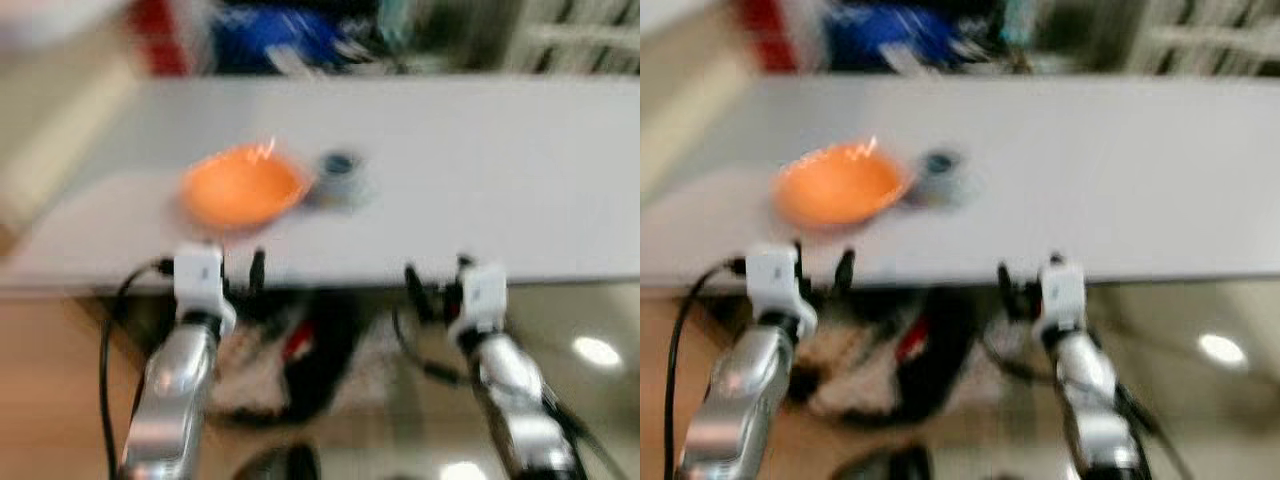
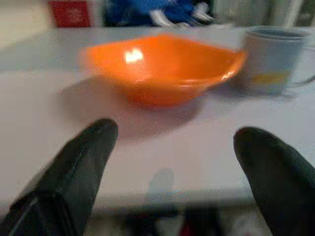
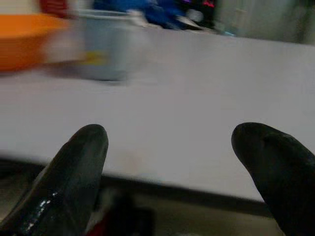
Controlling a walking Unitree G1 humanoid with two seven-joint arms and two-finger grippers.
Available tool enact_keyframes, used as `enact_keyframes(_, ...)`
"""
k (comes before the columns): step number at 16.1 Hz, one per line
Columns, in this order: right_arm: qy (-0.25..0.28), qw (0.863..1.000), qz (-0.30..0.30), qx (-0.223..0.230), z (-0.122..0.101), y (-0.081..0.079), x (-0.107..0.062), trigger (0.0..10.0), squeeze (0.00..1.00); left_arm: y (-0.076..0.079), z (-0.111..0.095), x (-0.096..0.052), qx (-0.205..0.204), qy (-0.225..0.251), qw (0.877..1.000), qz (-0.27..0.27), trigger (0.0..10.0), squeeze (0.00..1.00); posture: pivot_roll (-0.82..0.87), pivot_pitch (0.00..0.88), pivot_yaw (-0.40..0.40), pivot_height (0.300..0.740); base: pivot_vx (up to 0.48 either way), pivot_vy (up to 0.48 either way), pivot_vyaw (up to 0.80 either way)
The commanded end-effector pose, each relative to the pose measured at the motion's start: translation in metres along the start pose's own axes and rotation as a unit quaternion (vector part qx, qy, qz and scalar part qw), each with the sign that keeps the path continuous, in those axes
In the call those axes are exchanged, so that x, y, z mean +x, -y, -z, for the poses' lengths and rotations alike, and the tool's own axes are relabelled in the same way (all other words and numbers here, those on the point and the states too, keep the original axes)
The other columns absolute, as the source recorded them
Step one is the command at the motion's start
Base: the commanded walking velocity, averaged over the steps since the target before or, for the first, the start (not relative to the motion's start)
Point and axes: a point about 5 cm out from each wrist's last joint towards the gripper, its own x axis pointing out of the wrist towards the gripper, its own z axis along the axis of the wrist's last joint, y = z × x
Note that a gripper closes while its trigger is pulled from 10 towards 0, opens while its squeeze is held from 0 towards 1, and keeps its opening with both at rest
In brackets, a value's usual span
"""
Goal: Setting the table
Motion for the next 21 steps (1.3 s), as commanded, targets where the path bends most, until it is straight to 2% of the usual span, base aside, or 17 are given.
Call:
enact_keyframes(1, -0.002, 1.0, -0.002, -0.002, 0.002, -0.002, -0.002, 10.0, 0.0, 0.0, -0.007, 0.006, 0.001, 0.009, 1.0, -0.001, 10.0, 0.0, -0.09, 0.0, 0.059, 0.736, 0.0, 0.476, 0.0)
enact_keyframes(6, -0.007, 1.0, -0.004, -0.005, 0.005, -0.002, -0.004, 10.0, 0.0, -0.002, -0.006, 0.012, -0.005, 0.001, 1.0, -0.012, 10.0, 0.0, -0.09, 0.0, 0.061, 0.736, 0.0, 0.48, 0.0)
enact_keyframes(11, -0.009, 1.0, -0.006, -0.008, 0.006, -0.004, -0.005, 10.0, 0.0, -0.003, -0.008, 0.019, 0.009, 0.001, 1.0, -0.022, 10.0, 0.0, -0.1, 0.0, 0.069, 0.736, 0.0, 0.0, 0.0)
enact_keyframes(13, -0.01, 1.0, -0.006, -0.009, 0.007, -0.003, -0.006, 10.0, 0.0, -0.003, -0.008, 0.019, 0.014, 0.002, 1.0, -0.025, 10.0, 0.0, -0.1, 0.0, 0.064, 0.736, 0.0, 0.326, 0.0)
enact_keyframes(16, -0.012, 1.0, -0.01, -0.011, 0.007, -0.002, -0.008, 10.0, 0.0, -0.008, -0.007, 0.018, 0.0, -0.001, 0.999, -0.048, 10.0, 0.0, -0.09, 0.0, 0.057, 0.736, 0.0, 0.48, 0.0)
enact_keyframes(21, -0.015, 1.0, -0.012, -0.012, 0.01, -0.001, -0.011, 10.0, 0.0, -0.007, -0.006, 0.018, -0.005, -0.005, 0.999, -0.054, 10.0, 0.0, -0.1, 0.0, 0.057, 0.736, 0.0, 0.48, 0.0)
